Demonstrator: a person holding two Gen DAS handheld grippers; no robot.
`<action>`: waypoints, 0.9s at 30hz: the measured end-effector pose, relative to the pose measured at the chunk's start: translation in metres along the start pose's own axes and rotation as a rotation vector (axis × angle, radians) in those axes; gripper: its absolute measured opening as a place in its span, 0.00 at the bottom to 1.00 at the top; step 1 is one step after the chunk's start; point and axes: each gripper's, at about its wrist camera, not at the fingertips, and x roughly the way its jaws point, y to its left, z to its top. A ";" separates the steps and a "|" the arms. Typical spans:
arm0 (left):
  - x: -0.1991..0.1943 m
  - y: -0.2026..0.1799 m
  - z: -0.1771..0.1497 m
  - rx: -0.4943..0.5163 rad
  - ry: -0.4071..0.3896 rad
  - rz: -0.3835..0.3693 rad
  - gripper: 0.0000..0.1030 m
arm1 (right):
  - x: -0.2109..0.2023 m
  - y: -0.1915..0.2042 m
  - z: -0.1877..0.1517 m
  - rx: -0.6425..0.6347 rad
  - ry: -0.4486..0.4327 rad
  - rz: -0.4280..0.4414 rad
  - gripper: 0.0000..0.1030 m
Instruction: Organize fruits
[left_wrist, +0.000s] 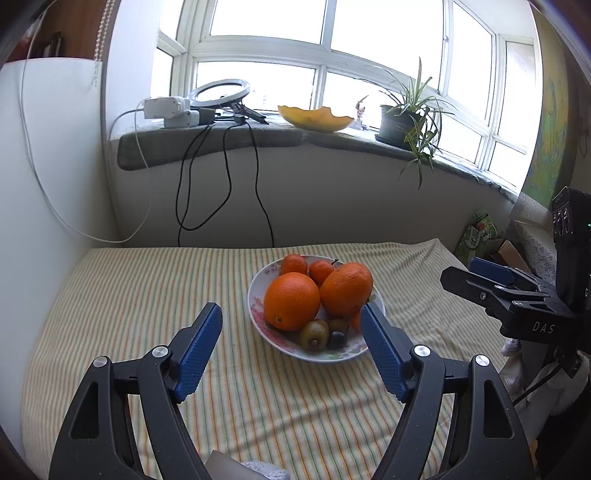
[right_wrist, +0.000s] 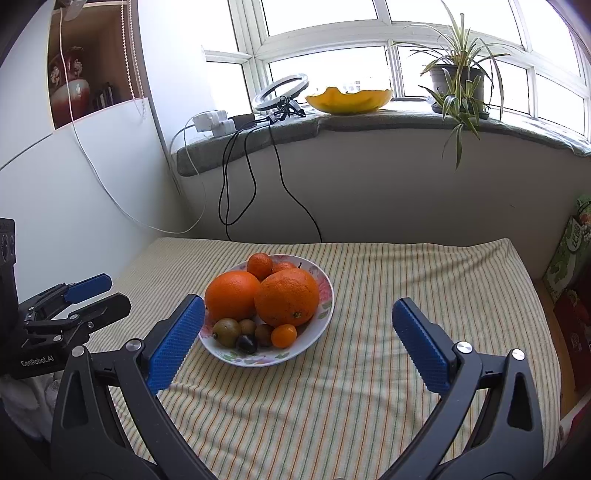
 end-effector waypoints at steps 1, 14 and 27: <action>-0.001 0.000 0.000 0.002 0.000 0.000 0.75 | 0.001 0.000 0.000 0.000 0.002 0.003 1.00; -0.003 -0.004 -0.001 0.014 -0.002 0.000 0.75 | 0.003 0.002 -0.002 0.008 0.009 0.014 1.00; -0.004 -0.004 0.000 0.016 -0.008 0.010 0.75 | 0.002 0.006 -0.002 0.004 0.009 0.020 1.00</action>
